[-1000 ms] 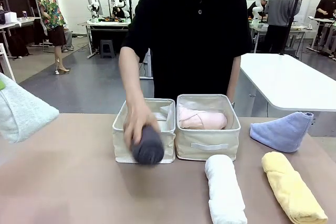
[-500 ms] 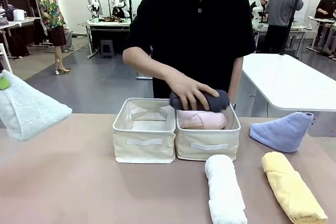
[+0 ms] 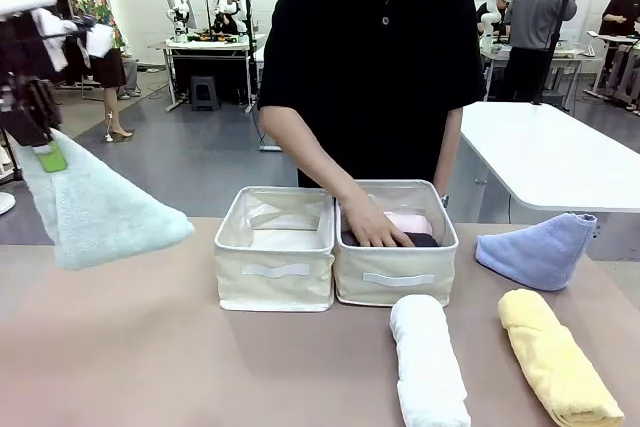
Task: Sort the towels based on their folding style.
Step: Pick up one triangle-folded towel and place it in the left Fabric basket.
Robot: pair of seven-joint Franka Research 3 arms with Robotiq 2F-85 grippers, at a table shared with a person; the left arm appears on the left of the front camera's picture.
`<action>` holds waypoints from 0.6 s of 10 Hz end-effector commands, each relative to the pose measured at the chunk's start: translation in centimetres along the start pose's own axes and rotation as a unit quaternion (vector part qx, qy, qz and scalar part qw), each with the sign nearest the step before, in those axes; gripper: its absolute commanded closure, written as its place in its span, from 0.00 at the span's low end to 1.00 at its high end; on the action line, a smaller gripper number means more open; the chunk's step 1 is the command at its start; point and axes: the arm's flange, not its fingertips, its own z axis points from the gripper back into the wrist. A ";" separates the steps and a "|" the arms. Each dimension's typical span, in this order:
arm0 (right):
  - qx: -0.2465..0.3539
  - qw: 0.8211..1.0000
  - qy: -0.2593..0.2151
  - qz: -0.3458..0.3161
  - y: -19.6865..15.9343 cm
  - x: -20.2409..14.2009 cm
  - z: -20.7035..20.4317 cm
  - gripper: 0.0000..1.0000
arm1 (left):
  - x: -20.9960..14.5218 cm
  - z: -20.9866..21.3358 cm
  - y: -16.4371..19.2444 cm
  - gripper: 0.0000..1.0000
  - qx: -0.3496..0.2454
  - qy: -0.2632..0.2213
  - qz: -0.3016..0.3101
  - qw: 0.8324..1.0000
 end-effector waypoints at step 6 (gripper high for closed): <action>0.004 1.000 -0.003 0.005 0.1 0.0 0.1 0.00 | 3.6 -0.7 -0.5 0.81 0.048 0.046 -0.101 0.993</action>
